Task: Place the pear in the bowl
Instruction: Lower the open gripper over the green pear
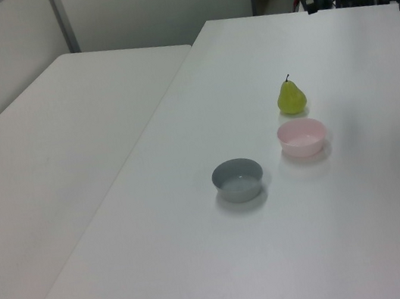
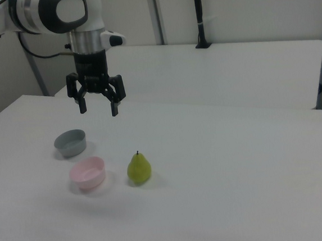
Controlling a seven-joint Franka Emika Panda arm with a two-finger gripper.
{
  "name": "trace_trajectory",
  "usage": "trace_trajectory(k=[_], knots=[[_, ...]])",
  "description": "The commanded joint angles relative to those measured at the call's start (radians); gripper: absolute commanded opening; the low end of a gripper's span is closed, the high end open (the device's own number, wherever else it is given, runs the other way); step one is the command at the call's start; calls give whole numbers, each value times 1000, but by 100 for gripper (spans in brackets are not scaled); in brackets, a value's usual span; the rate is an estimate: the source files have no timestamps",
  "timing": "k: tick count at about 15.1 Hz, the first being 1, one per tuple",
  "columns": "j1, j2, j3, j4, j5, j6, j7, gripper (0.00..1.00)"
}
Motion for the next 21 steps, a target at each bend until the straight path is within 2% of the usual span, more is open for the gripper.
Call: trace_trajectory(k=[1,6,14,21], knots=[[10,24,-7,-26,-36,45,-55,100],[13,121,-7,-89,-82,168,-57,100],[50,294,-7,-87,-82,300,-34,100],[59,375,-7,-87,-111,344,-33,100]])
